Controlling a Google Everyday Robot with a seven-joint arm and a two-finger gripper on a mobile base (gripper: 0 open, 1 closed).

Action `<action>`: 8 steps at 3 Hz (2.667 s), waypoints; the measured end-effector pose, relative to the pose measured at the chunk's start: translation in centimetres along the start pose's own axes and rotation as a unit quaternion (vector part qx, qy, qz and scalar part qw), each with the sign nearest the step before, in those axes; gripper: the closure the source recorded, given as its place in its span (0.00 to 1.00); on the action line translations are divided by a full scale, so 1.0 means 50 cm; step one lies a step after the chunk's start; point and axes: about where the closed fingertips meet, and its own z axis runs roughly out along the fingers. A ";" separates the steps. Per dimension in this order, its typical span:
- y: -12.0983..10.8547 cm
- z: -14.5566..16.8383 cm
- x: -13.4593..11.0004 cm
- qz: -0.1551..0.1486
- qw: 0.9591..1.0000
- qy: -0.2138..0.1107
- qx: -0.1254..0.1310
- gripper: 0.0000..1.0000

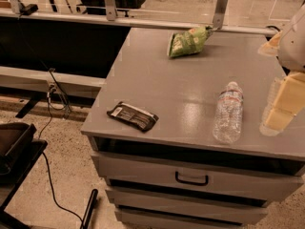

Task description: Pick water bottle

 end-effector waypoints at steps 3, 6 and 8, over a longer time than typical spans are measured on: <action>-0.050 0.061 0.011 -0.054 0.999 -0.003 0.008 0.00; -0.133 0.267 0.039 -0.279 0.960 0.007 -0.013 0.00; -0.103 0.313 0.043 -0.346 0.937 -0.022 -0.031 0.41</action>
Offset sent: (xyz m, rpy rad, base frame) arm 0.0166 -0.0021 -0.0186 -0.0414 0.0017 0.0428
